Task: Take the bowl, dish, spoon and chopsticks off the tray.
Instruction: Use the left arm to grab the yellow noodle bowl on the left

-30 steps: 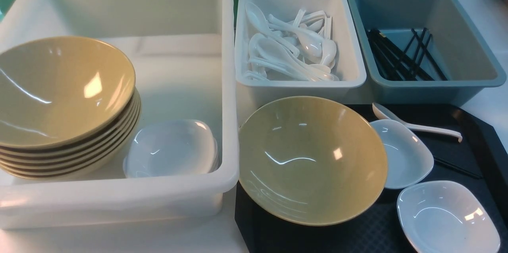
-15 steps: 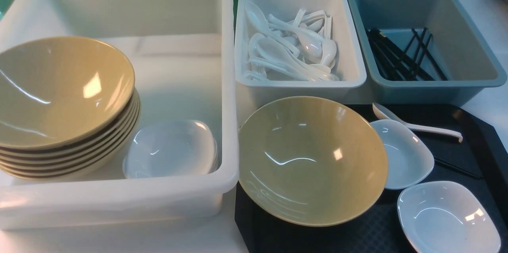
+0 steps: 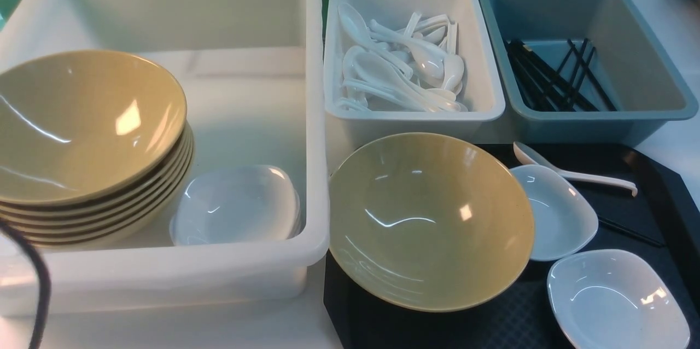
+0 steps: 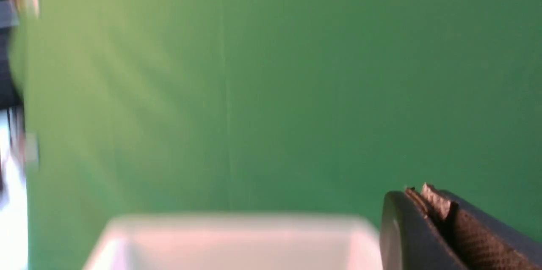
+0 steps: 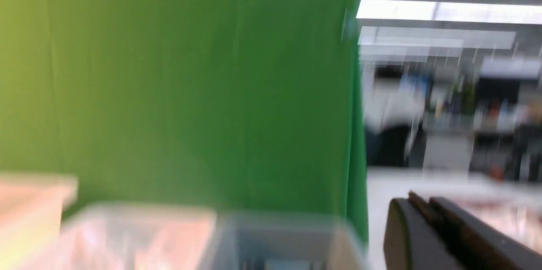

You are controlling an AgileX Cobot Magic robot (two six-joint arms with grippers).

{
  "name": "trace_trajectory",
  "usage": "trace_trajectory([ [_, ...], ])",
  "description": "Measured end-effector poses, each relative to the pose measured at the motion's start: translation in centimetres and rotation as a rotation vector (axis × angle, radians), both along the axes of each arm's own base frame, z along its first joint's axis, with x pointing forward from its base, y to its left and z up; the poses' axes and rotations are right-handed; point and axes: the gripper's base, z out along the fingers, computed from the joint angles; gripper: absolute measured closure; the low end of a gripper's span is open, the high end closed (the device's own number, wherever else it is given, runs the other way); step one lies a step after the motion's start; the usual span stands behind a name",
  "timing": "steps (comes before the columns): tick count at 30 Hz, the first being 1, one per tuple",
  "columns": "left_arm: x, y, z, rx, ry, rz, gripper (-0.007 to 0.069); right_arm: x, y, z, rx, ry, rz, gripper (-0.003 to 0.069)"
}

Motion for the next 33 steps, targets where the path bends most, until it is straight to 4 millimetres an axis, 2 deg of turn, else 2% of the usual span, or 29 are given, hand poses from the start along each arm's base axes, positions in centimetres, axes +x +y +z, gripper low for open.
trace_trajectory([
  [3,2.5,-0.6,-0.5,-0.028,0.287,-0.018,0.0633,0.7,0.2,-0.5,-0.103,0.274,0.011,0.0580],
  [7,4.1,-2.4,-0.4,0.068,0.528,-0.102,0.0633,1.2,0.4,-1.4,-0.176,0.488,0.058,0.0580],
  [12,6.1,-6.6,0.2,0.173,0.734,-0.355,0.0633,2.0,0.8,-2.9,-0.203,0.716,0.126,0.0585],
  [13,6.9,-8.5,0.5,0.187,0.754,-0.463,0.0633,2.3,0.9,-3.5,-0.209,0.793,0.145,0.0599],
  [14,7.1,-9.0,0.5,0.189,0.755,-0.489,0.0633,2.3,1.0,-3.6,-0.210,0.802,0.148,0.0601],
  [15,7.9,-10.9,0.5,0.198,0.759,-0.585,0.0633,2.7,1.1,-4.0,-0.216,0.850,0.159,0.0622],
  [16,8.0,-11.2,0.7,0.188,0.755,-0.602,0.0633,2.7,1.1,-4.0,-0.216,0.853,0.160,0.0623],
  [17,8.7,-13.2,0.7,0.199,0.751,-0.695,0.0633,3.0,1.1,-4.1,-0.221,0.860,0.166,0.0627],
  [18,9.0,-14.0,0.5,0.212,0.749,-0.731,0.0633,3.1,1.2,-4.0,-0.222,0.853,0.168,0.0627],
  [21,10.6,-18.5,-0.7,0.248,0.802,-0.891,0.0633,3.7,1.3,-3.7,-0.221,0.766,0.163,0.0627],
  [23,11.0,-20.0,-1.4,0.274,0.841,-0.940,0.0633,3.9,1.3,-3.8,-0.218,0.746,0.160,0.0627],
  [25,11.7,-22.5,-2.8,0.331,0.912,-1.014,0.0633,3.9,1.3,-4.1,-0.189,0.735,0.156,0.0627],
  [26,12.3,-24.3,-4.2,0.367,0.970,-1.051,0.0633,3.9,1.3,-4.3,-0.171,0.739,0.154,0.0627],
  [27,12.2,-24.4,-4.0,0.371,0.965,-1.056,0.0633,3.9,1.3,-4.3,-0.164,0.741,0.153,0.0627],
  [29,13.3,-27.4,-6.2,0.450,1.027,-1.087,0.0633,3.9,1.3,-4.3,-0.141,0.741,0.149,0.0627],
  [33,14.3,-29.8,-8.7,0.538,1.070,-1.069,0.0633,4.0,1.3,-4.2,-0.137,0.729,0.147,0.0627],
])
